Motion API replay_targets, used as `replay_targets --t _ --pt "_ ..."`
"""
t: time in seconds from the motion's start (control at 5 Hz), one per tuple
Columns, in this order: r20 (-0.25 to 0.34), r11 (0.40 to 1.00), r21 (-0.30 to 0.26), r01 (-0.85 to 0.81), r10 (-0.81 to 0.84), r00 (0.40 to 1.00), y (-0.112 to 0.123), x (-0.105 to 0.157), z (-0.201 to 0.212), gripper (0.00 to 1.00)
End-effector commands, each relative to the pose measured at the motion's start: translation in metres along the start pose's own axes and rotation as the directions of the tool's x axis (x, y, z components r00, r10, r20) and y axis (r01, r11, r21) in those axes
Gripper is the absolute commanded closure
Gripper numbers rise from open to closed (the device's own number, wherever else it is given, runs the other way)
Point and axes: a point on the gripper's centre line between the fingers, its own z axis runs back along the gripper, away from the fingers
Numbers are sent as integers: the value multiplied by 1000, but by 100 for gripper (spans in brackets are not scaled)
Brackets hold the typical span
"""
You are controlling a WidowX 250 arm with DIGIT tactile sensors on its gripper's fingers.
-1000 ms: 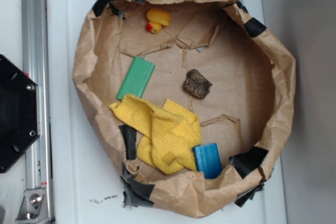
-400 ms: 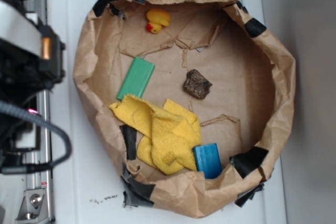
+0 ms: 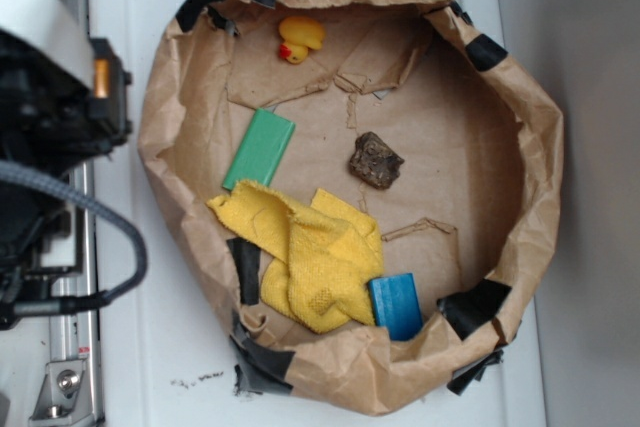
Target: Grab the blue block.
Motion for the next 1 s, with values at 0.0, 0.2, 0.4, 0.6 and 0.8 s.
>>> replay_targets --t 0.0,0.2,0.4,0.6,0.8 --pt "86 997 68 23 -29 996 -3 51 7 0" --pt "159 981 153 116 -141 977 -21 100 7 0" --pt "122 934 170 314 -336 934 -34 138 -12 0" --pt "117 866 145 479 -496 861 -21 139 -32 0" --pt "121 733 188 654 -678 725 -17 148 -40 0"
